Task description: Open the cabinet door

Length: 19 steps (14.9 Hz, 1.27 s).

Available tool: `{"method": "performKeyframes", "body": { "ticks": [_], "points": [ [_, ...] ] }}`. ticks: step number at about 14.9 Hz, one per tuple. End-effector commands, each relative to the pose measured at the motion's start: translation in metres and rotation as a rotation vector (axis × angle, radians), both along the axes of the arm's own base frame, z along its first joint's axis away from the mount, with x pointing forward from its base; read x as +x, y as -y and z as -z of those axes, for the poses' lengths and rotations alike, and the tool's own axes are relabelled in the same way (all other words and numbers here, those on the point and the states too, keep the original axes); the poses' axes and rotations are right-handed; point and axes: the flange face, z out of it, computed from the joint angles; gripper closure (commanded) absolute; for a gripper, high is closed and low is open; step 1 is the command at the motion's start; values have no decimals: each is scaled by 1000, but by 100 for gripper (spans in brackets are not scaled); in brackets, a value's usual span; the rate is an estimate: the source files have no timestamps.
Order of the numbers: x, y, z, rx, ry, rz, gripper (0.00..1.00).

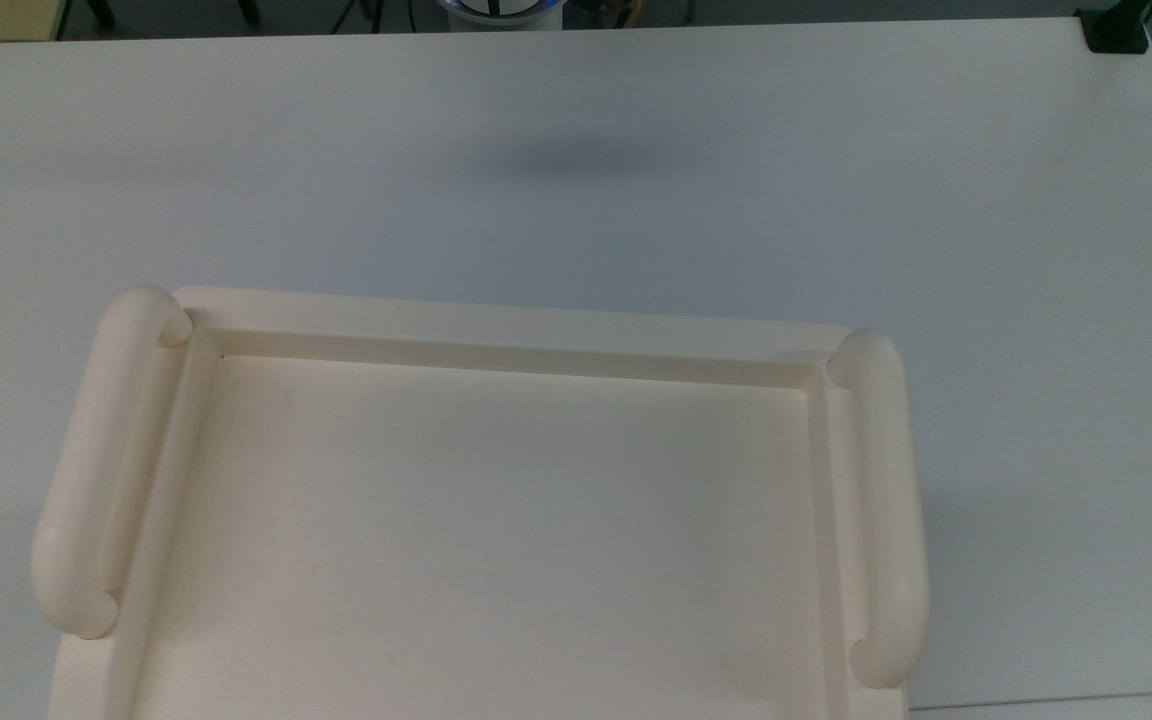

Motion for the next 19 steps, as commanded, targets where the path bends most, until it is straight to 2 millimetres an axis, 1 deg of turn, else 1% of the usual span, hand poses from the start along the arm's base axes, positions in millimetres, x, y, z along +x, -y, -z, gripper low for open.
{"method": "performKeyframes", "body": {
  "ticks": [1, 19],
  "points": [
    [-9, -2, -2, -17, -38, -28, 0],
    [-7, -3, -2, -8, -29, -31, 0]
  ]
}}
